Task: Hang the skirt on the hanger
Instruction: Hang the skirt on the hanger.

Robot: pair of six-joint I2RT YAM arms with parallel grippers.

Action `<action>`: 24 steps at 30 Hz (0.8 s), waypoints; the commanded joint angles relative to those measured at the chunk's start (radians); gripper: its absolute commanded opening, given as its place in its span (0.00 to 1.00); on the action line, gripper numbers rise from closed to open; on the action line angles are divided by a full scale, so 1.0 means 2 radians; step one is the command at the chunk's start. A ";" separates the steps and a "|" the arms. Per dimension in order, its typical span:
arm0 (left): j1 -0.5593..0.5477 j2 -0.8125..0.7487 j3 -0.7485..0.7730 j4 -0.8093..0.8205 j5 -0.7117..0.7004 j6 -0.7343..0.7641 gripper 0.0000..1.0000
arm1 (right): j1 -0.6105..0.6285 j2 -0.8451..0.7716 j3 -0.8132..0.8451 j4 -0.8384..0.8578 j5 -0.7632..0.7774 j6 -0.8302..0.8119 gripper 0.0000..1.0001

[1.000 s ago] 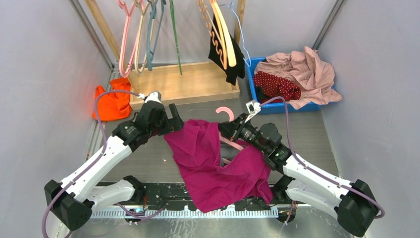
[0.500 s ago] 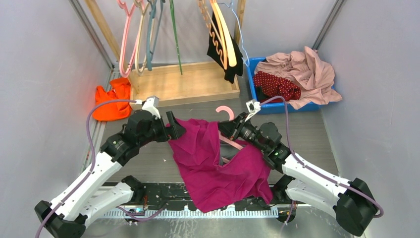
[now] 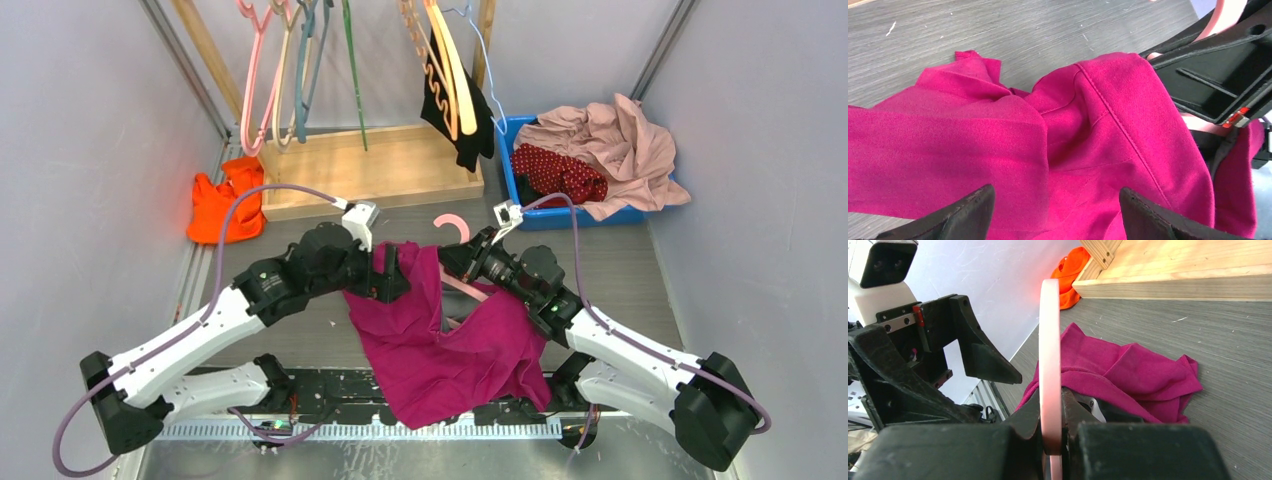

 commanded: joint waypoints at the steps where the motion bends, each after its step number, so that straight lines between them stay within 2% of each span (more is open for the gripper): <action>1: -0.014 0.023 0.036 -0.008 -0.060 0.034 0.91 | -0.003 -0.011 0.012 0.062 -0.002 0.016 0.01; 7: -0.024 0.048 0.059 -0.036 -0.132 0.045 0.88 | -0.003 -0.014 0.013 0.058 -0.001 0.014 0.01; 13: -0.026 0.074 0.073 -0.038 -0.150 0.054 0.66 | -0.002 -0.006 0.016 0.062 -0.001 0.015 0.01; 18: -0.026 0.095 0.082 -0.030 -0.143 0.056 0.59 | -0.003 -0.004 0.016 0.065 -0.002 0.016 0.01; 22: -0.029 0.108 0.091 -0.034 -0.133 0.054 0.58 | -0.003 -0.007 0.019 0.060 -0.002 0.014 0.01; 24: -0.035 0.113 0.095 -0.038 -0.135 0.053 0.69 | -0.002 -0.008 0.021 0.057 -0.002 0.013 0.01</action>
